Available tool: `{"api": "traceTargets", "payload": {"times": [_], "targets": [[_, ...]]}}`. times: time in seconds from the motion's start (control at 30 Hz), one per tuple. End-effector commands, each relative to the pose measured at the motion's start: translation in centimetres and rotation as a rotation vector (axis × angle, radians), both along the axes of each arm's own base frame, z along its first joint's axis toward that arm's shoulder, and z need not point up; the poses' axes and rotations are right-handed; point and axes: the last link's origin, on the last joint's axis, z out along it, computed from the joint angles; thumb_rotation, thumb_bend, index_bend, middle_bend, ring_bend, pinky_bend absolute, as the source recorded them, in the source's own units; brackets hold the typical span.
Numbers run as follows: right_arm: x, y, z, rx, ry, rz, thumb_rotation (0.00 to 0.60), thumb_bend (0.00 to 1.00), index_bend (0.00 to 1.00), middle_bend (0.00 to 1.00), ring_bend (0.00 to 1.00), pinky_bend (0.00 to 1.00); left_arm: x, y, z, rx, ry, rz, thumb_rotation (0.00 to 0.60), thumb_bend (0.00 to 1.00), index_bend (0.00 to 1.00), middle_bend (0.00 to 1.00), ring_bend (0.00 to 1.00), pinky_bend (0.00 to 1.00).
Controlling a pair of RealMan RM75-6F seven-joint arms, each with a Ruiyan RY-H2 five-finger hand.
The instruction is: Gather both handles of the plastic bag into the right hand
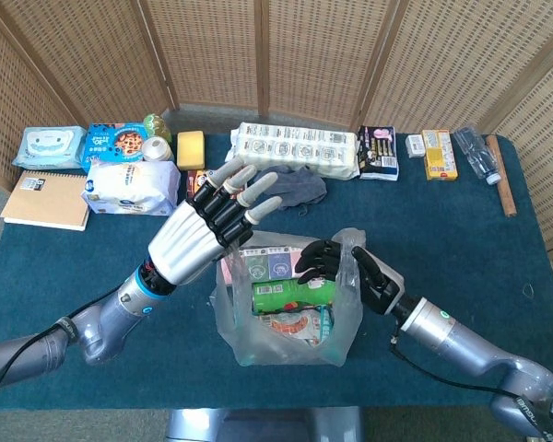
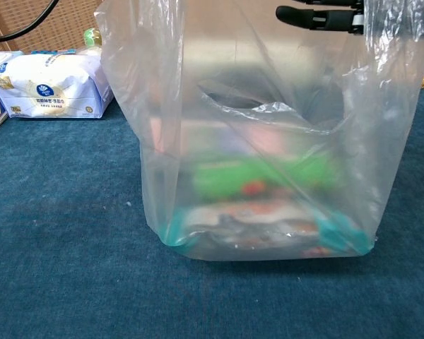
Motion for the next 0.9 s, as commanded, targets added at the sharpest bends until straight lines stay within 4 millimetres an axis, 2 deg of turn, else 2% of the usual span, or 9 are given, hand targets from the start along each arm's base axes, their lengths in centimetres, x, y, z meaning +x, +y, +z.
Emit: {"api": "traceTargets", "payload": {"times": [0.03, 0.6, 0.9], "targets": [[0.0, 0.0, 0.1, 0.003, -0.008, 0.006, 0.183, 0.17, 0.31, 0.36, 0.31, 0.31, 0.3, 0.1, -0.1, 0.006, 0.010, -0.004, 0.600, 0.21, 0.00, 0.02, 0.00, 0.08], [0.0, 0.0, -0.3, 0.023, 0.000, -0.001, 0.179, 0.17, 0.28, 0.36, 0.31, 0.31, 2.2, 0.9, -0.9, -0.009, 0.012, 0.018, 0.600, 0.18, 0.00, 0.02, 0.00, 0.08], [-0.4, -0.2, -0.6, 0.018, 0.014, -0.011, 0.175, 0.17, 0.27, 0.35, 0.30, 0.30, 2.0, 0.0, -0.1, -0.103, 0.014, 0.095, 0.600, 0.17, 0.00, 0.02, 0.00, 0.08]]}}
